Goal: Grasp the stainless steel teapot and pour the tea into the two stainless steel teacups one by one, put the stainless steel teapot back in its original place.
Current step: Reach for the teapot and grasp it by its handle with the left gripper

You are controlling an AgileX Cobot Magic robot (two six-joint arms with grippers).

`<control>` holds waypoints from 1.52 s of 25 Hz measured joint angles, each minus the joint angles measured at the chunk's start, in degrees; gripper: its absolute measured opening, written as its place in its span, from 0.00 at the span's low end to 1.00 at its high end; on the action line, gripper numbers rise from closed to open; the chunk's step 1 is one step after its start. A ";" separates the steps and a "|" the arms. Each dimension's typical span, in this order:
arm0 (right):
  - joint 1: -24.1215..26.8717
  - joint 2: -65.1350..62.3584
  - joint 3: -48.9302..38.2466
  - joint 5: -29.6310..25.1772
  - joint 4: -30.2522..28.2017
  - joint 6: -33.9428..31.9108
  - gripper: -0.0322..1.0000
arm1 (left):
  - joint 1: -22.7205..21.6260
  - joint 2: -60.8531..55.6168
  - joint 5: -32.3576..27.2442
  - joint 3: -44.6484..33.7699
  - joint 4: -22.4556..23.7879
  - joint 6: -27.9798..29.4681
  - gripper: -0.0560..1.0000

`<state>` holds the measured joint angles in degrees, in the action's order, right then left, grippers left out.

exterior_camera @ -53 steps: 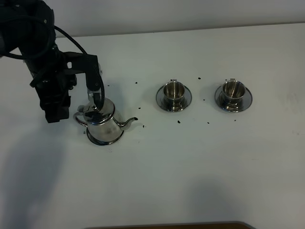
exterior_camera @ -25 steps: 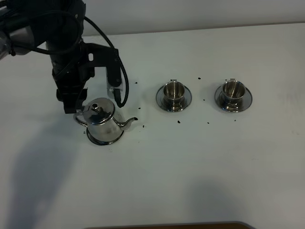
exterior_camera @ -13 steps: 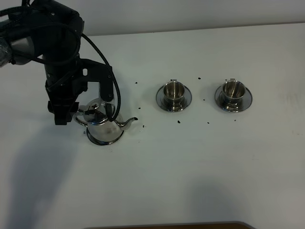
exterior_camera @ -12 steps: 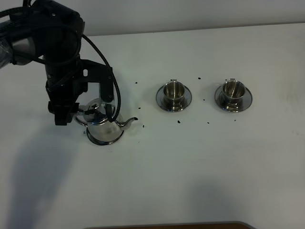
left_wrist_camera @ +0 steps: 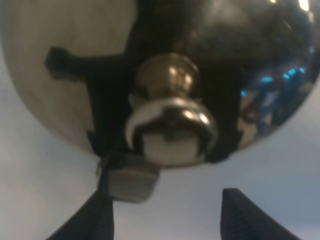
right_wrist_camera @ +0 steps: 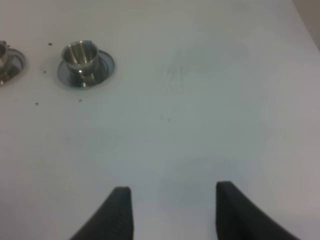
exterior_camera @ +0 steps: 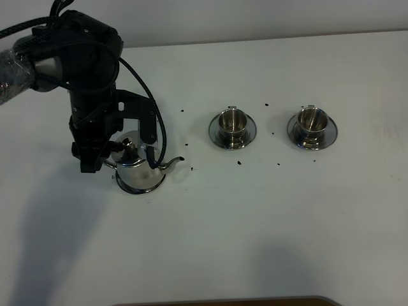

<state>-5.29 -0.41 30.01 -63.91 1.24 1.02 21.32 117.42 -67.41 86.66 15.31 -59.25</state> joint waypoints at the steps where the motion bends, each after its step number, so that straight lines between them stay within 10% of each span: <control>1: 0.00 0.00 0.00 0.00 0.00 0.00 0.40 | 0.00 0.23 0.60 0.07 -0.11 -0.22 0.56; 38: 0.00 0.00 0.00 0.00 0.00 0.00 0.40 | 0.86 2.86 3.54 0.80 -2.66 -3.99 0.44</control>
<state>-5.29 -0.41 30.01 -63.91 1.24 1.02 22.18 120.27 -63.87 87.46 12.66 -63.24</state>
